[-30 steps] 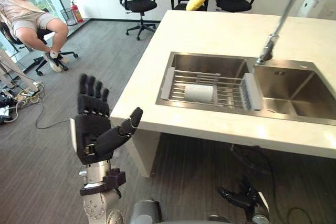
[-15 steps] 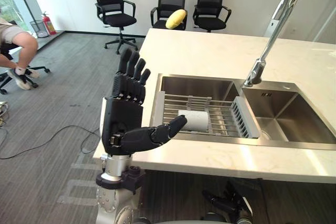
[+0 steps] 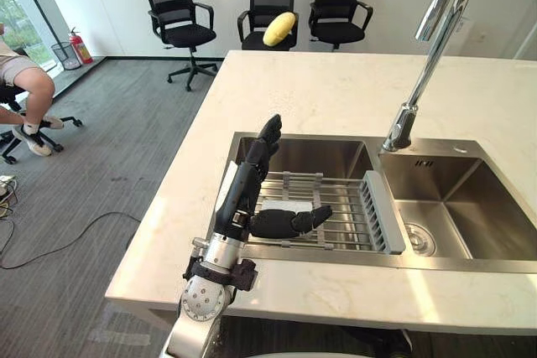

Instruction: Walk over to the sink, pick up the cup, carry it to the dishwasher, place the cup inside the dishwasher, then close the dishwasher door

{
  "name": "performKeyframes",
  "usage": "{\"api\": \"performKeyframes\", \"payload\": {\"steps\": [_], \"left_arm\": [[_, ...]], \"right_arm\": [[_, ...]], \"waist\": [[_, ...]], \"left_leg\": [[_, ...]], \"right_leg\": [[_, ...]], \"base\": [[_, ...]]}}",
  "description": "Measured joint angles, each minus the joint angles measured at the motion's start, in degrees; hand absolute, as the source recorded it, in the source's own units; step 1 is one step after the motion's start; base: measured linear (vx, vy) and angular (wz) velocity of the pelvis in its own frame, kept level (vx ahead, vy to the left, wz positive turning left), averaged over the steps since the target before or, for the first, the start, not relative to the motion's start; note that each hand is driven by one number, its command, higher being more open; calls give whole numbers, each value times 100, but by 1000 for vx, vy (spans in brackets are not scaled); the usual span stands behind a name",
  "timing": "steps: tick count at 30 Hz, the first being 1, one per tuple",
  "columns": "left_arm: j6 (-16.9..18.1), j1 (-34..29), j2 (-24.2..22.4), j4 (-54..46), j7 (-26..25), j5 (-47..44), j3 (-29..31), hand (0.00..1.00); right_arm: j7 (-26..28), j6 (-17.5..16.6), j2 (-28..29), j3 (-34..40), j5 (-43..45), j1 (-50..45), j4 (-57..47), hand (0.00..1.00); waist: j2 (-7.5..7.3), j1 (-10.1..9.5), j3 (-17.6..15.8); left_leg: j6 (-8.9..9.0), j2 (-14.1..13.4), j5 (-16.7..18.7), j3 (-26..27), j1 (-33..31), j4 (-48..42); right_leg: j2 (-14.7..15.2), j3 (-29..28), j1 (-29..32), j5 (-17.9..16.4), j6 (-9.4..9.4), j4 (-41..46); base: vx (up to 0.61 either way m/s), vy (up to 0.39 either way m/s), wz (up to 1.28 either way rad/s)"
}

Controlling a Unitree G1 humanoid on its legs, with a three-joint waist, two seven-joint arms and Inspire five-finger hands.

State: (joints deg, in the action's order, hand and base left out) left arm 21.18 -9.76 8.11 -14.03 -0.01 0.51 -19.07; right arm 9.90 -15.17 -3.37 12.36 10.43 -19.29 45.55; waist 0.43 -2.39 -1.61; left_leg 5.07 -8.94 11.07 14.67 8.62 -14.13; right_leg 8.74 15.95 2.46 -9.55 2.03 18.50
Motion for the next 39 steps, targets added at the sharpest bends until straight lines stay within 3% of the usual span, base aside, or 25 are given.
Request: {"api": "performKeyframes", "payload": {"steps": [6,13,25,29,39], "left_arm": [[-605,253,247,92,-10,607,-196,100],[-1074,713,525,391,-49,979,-427,100],[-1339,1425,820,907,-158,966,-529,100],[-1481,1498,1049,1228,-301,977,-477,100],[-1671,1809,1436,1703,-492,1024,-341,100]], "right_arm": [[32,46,-9,88,-63,32,256,100],[139,68,-15,87,-143,9,366,100],[192,221,-33,155,-162,-157,362,100],[275,223,-60,201,-163,-149,362,100],[349,304,-70,204,-162,-145,347,100]], "waist": [[4,45,9],[-9,126,13],[-13,375,15],[1,474,6],[23,502,-151]], "left_leg": [[-16,10,-88,19,21,312],[2,76,-129,204,154,739],[-101,221,-226,314,200,825],[-90,220,-240,312,323,938],[-99,281,-265,318,471,1037]], "right_leg": [[-128,-13,-36,334,-73,-395],[-175,-192,34,591,-62,-598],[-107,-375,-22,995,-39,-879],[-136,-351,-150,1012,-39,-993],[-130,-351,-247,1001,-23,-1007]], "base": [[-119,18,0],[-162,30,-8],[-42,17,-6],[0,0,0],[11,7,0]]}}
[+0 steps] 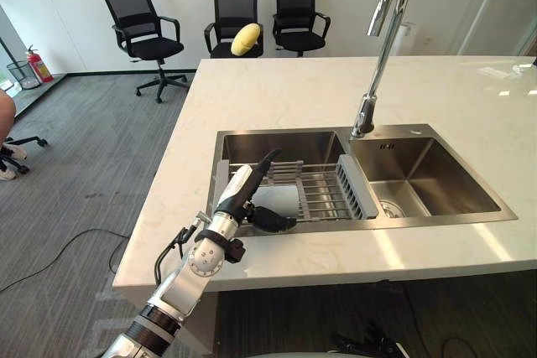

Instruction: Walk over to the sink, pick up the cup, carry it to the dishwasher, place the cup inside the dishwasher, then close the dishwasher door

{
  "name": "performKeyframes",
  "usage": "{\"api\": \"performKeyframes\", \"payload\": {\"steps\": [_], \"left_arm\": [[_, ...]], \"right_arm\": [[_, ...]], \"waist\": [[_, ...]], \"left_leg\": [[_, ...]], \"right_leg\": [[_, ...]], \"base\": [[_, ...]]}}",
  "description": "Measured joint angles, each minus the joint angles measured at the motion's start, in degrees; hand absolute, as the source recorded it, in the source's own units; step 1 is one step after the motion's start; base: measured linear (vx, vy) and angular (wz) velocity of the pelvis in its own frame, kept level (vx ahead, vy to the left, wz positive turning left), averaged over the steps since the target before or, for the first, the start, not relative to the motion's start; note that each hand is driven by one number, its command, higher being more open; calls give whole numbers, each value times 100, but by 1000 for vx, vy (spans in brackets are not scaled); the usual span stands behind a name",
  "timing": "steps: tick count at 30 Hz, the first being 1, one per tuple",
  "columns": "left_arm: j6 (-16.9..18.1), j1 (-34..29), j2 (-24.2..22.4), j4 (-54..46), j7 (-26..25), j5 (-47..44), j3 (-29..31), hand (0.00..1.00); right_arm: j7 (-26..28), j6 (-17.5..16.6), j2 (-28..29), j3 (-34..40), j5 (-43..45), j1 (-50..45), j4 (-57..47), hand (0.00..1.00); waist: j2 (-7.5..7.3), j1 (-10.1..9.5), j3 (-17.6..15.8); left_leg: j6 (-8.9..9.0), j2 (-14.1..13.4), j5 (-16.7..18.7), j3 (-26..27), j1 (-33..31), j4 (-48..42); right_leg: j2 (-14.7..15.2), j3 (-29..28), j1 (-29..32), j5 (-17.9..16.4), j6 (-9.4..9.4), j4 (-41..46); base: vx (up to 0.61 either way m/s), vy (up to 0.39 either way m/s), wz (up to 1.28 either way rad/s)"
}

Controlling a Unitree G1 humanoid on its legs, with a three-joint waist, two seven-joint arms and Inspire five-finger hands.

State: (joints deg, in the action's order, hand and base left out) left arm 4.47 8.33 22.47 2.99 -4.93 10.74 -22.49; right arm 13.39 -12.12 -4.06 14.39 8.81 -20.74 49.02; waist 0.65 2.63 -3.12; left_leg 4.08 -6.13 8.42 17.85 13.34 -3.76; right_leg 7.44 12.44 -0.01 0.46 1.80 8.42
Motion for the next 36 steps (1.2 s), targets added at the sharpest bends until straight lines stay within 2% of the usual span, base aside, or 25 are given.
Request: {"api": "performKeyframes", "payload": {"steps": [4,11,19,24,28,36], "left_arm": [[-4,132,129,32,7,-4,20,100],[-62,241,108,214,111,-230,116,100],[-120,638,103,214,151,-317,250,100],[-142,721,98,214,481,-410,311,100],[-298,775,105,252,718,-414,344,100],[-294,805,169,289,896,-459,338,100]], "right_arm": [[37,28,0,7,-1,-9,-26,100],[95,35,-2,58,-15,-87,-225,100],[153,36,1,108,-18,-258,-384,100],[177,57,-2,106,-17,-293,-515,100],[192,80,-4,106,-17,-353,-534,100],[191,88,0,97,5,-447,-794,100]], "waist": [[-8,10,-41],[-1,97,-48],[-4,102,-50],[-6,107,-48],[-5,112,-48],[-16,129,-55]], "left_leg": [[1,2,-5,6,33,34],[4,1,-7,26,43,51],[-13,16,5,70,74,42],[-29,40,19,103,72,17],[-33,51,21,138,69,16],[-28,42,39,241,51,22]], "right_leg": [[2,-5,-25,-3,3,0],[5,-31,-11,-4,6,15],[43,-87,20,-34,48,103],[71,-138,74,-53,66,187],[93,-173,110,-56,69,220],[41,-264,184,-52,64,202]], "base": [[-20,-1,0],[-5,1,-1],[0,3,-2],[-14,5,-3],[-10,6,-4],[-1,-2,-6]]}}
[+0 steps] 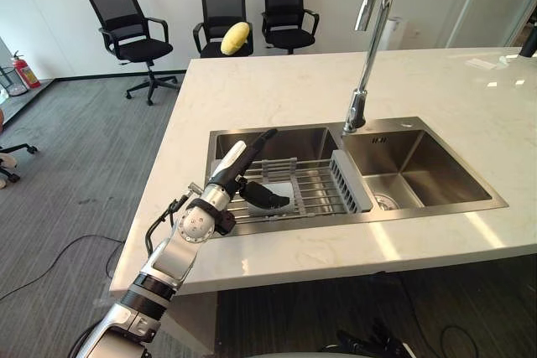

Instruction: Walk over to the sink, pick up the cup, carry it to the dishwasher, place the cup inside the dishwasher, then close the dishwasher door

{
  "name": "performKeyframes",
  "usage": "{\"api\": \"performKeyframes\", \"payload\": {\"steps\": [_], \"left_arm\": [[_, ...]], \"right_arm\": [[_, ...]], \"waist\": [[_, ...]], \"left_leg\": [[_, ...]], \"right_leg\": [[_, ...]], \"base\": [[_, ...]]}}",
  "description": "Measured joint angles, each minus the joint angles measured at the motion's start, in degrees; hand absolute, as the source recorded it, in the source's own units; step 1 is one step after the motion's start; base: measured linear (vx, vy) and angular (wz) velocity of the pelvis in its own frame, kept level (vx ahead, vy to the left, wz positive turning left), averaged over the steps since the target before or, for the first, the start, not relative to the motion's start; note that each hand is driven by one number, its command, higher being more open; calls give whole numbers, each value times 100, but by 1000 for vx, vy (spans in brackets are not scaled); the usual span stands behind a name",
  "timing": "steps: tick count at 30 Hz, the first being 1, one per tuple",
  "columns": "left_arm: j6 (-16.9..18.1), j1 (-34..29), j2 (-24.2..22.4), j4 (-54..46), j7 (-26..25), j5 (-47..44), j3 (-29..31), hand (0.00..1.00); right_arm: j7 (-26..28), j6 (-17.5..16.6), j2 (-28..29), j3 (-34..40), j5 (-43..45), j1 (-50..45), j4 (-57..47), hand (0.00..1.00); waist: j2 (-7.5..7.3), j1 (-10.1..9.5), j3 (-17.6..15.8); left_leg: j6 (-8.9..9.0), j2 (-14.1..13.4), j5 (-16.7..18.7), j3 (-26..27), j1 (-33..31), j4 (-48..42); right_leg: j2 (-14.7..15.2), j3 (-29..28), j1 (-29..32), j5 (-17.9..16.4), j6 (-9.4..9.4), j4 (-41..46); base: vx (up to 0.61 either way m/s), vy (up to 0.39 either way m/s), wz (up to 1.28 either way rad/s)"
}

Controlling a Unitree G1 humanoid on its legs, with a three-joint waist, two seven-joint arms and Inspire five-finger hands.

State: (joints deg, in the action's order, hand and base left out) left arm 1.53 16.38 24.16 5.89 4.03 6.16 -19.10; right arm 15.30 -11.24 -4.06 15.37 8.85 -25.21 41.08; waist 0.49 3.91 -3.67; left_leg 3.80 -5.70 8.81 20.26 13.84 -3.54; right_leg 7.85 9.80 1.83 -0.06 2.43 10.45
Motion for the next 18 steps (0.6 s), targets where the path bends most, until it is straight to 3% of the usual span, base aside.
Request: {"api": "performKeyframes", "payload": {"steps": [18], "left_arm": [[-65,-388,134,594,-665,772,3,100]], "right_arm": [[-183,123,86,-121,351,-33,4,100]], "waist": [[1,158,-170]], "left_leg": [[92,-114,55,437,283,81]], "right_leg": [[-225,-294,-197,204,-39,-397]], "base": [[-1,3,-10]]}}
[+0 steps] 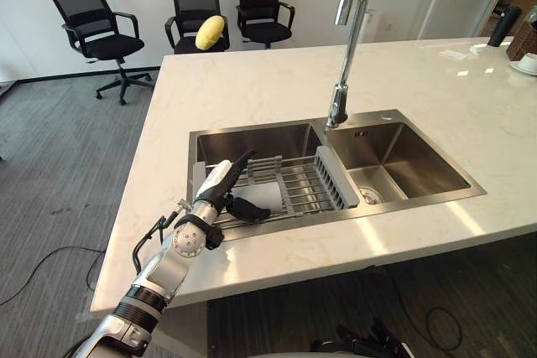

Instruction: Walk over to the sink, pick up the cup, carry it to the dishwasher, place the cup inside the dishwasher, then close the dishwasher door

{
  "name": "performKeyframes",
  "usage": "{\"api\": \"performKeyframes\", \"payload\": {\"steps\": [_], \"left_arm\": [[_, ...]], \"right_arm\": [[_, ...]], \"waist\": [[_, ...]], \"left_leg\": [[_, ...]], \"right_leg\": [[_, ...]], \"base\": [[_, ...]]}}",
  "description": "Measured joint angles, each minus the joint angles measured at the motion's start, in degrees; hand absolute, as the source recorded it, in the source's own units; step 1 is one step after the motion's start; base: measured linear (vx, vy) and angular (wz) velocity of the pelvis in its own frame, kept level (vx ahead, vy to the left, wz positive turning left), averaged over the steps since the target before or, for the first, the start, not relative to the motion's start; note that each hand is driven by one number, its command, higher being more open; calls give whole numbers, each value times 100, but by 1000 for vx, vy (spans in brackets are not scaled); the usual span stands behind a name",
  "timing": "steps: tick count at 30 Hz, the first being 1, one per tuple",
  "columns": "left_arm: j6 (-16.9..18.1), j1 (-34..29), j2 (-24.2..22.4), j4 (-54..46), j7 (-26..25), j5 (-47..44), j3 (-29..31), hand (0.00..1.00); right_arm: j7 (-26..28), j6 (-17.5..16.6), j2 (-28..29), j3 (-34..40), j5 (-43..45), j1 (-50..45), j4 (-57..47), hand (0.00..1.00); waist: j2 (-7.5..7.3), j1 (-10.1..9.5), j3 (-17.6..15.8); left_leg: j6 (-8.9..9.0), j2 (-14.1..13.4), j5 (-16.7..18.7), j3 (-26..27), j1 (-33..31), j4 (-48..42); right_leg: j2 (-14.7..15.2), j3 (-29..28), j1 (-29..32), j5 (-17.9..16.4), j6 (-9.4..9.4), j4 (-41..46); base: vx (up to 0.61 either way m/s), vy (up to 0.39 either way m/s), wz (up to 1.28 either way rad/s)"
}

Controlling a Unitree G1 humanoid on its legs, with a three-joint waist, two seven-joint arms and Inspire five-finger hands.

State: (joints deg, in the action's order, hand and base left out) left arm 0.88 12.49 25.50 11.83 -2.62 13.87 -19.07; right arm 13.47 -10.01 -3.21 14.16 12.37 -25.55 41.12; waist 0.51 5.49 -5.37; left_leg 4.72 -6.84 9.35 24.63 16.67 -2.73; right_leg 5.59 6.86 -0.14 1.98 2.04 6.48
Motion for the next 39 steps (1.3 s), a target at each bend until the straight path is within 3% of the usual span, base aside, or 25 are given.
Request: {"api": "performKeyframes", "payload": {"steps": [10,16,22,28,29,34,39], "left_arm": [[-151,24,-37,233,-240,459,2,100],[-358,97,-52,386,-236,1554,-22,100],[-635,250,-22,512,-157,2003,-124,100],[-926,468,-10,548,244,2640,-174,100],[-971,508,-11,548,293,2671,-174,0],[-1224,688,-13,646,524,2666,-145,0],[-1163,774,-11,721,646,2448,-97,0]], "right_arm": [[13,-5,50,2,54,-16,-23,100],[20,-5,48,-61,169,-21,-39,100],[20,-4,28,-116,204,-87,-154,100],[23,57,18,-118,203,-97,-286,100],[25,65,12,-119,203,-97,-314,100],[44,66,-32,-156,200,-96,-360,100],[49,65,-112,-220,155,-92,-463,100]], "waist": [[59,102,-50],[93,144,-73],[125,160,-101],[161,171,-200],[168,173,-214],[194,198,-249],[244,249,-307]], "left_leg": [[37,-21,23,114,40,5],[44,-22,27,124,31,6],[60,-20,37,159,32,4],[94,-17,58,204,36,-25],[104,-18,64,214,30,-40],[134,-20,80,242,-7,-70],[184,-19,107,215,-9,-115]], "right_leg": [[-58,-63,-69,108,4,-208],[-62,-67,-77,143,15,-278],[-68,-104,-64,157,18,-290],[-70,-156,-41,157,19,-269],[-69,-165,-31,156,20,-259],[-67,-191,28,155,22,-227],[-42,-172,19,147,31,-187]], "base": [[-8,-2,-5],[0,0,0],[-22,-4,-3],[-31,-5,-4],[-34,-8,-7],[-13,-4,-2],[-13,-8,2]]}}
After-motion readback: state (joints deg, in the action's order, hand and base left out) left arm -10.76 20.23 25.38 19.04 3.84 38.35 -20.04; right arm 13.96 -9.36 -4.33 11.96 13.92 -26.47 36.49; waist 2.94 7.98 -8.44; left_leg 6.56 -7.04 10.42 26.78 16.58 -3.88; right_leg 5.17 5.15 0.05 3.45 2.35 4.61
